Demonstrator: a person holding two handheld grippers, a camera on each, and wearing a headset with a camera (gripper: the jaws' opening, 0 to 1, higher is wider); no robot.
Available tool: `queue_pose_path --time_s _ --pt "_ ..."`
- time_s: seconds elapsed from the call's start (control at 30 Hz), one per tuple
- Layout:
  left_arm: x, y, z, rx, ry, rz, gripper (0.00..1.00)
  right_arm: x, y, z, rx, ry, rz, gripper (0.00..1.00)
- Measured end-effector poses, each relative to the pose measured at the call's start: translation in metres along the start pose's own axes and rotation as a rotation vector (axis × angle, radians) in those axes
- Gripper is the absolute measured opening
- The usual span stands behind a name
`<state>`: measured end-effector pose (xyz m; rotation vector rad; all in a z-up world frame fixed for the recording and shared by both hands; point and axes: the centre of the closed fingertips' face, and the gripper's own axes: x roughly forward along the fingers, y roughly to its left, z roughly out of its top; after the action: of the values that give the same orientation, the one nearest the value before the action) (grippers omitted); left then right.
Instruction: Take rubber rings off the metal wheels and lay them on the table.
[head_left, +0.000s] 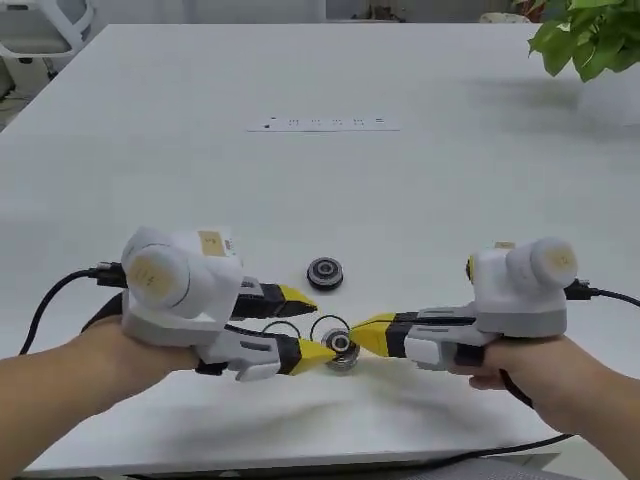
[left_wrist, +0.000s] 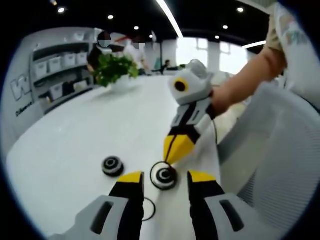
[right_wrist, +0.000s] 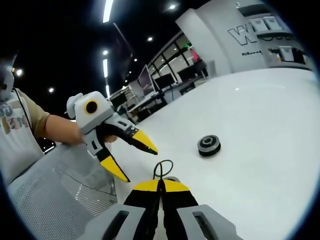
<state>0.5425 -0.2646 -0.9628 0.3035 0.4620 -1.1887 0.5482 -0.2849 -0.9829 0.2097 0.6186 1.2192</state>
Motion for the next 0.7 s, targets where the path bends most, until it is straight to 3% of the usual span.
queue_pose_path --time_s 0.7 --pt "-0.046 0.004 0.009 -0.025 -0.032 0.042 0.54 0.008 0.006 0.018 -0.018 -0.017 0.024 0.00"
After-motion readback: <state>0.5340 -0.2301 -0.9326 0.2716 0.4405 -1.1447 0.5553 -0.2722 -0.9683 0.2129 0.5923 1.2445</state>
